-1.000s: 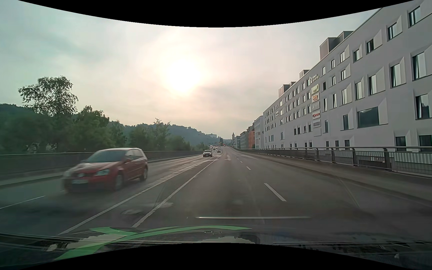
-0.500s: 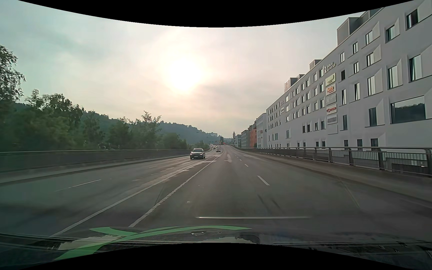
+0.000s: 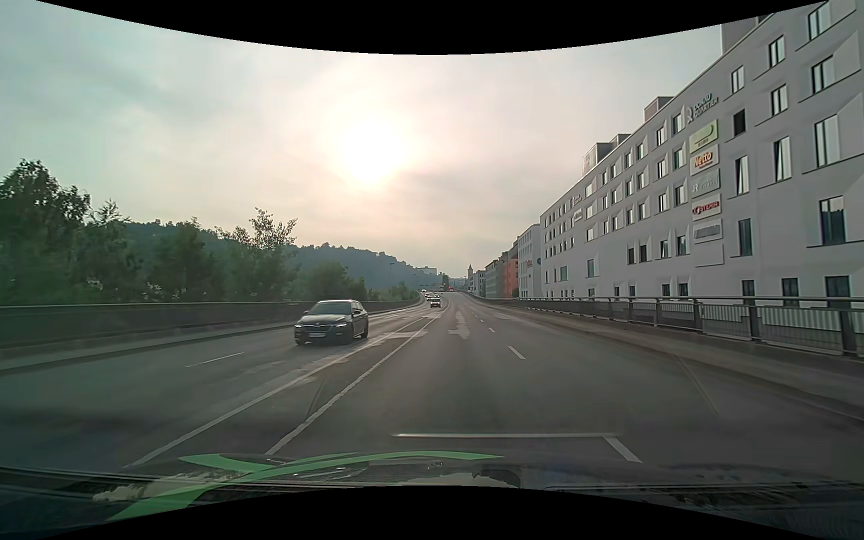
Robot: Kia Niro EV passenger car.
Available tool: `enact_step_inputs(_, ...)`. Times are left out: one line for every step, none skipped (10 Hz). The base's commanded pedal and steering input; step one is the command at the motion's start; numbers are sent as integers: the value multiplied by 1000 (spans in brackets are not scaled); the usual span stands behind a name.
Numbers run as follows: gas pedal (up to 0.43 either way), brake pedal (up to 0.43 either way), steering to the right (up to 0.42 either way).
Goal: Follow the waypoints while adhering to traffic rules and regulations
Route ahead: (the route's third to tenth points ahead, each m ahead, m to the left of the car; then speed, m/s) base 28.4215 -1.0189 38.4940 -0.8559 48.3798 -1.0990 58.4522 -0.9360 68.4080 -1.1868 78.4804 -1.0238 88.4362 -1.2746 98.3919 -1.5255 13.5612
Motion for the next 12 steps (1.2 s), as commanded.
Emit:
enact_step_inputs(150, 0, -4)
enact_step_inputs(138, 0, -4)
enact_step_inputs(118, 0, -4)
enact_step_inputs(118, 0, -4)
enact_step_inputs(118, 0, -4)
enact_step_inputs(118, 0, -3)
enact_step_inputs(118, 0, -2)
enact_step_inputs(118, 0, -3)
enact_step_inputs(118, 0, -3)
enact_step_inputs(118, 0, -2)
enact_step_inputs(118, 0, -2)
enact_step_inputs(118, 0, -2)
